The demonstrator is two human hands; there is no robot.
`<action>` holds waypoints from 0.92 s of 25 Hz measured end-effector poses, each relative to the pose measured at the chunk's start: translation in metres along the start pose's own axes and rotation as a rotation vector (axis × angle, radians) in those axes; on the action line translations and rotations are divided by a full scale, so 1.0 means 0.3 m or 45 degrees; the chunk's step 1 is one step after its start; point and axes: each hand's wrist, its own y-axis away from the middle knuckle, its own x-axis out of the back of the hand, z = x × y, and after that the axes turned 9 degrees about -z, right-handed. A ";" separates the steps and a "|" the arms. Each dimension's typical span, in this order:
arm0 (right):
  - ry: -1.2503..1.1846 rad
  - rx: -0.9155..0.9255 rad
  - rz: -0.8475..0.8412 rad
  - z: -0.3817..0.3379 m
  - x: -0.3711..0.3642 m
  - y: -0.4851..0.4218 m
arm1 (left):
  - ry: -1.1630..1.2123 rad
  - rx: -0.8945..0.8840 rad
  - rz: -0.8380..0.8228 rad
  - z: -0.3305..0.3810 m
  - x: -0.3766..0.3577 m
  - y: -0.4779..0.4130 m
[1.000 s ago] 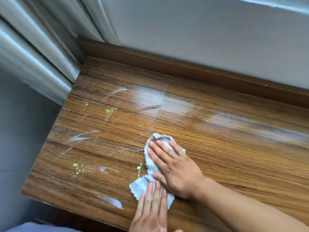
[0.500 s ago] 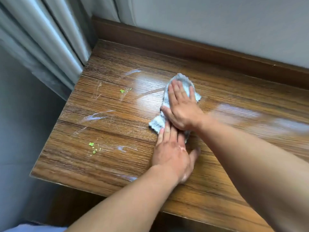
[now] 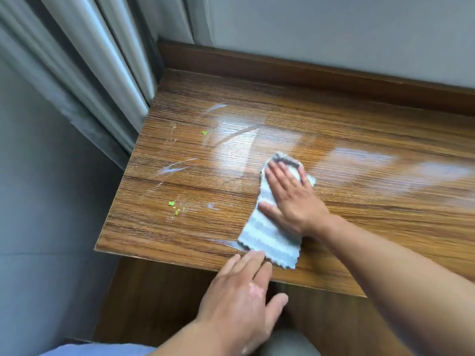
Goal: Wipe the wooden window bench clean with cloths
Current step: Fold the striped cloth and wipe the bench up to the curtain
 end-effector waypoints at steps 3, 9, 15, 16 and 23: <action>-0.097 -0.261 -0.014 0.012 0.035 -0.068 | 0.163 -0.060 0.216 -0.130 0.042 0.068; -0.098 -0.161 0.021 -0.394 -0.126 0.145 | 0.302 0.071 0.527 -0.291 0.010 0.149; -0.134 -0.079 0.071 -0.567 -0.160 0.144 | 0.419 0.203 0.674 -0.287 0.078 0.062; -0.119 -0.046 0.072 -0.535 -0.170 0.168 | 0.411 0.212 0.669 -0.283 0.084 0.051; -0.060 -0.244 0.111 -0.215 -0.315 0.441 | 0.464 0.258 0.563 -0.299 0.107 0.038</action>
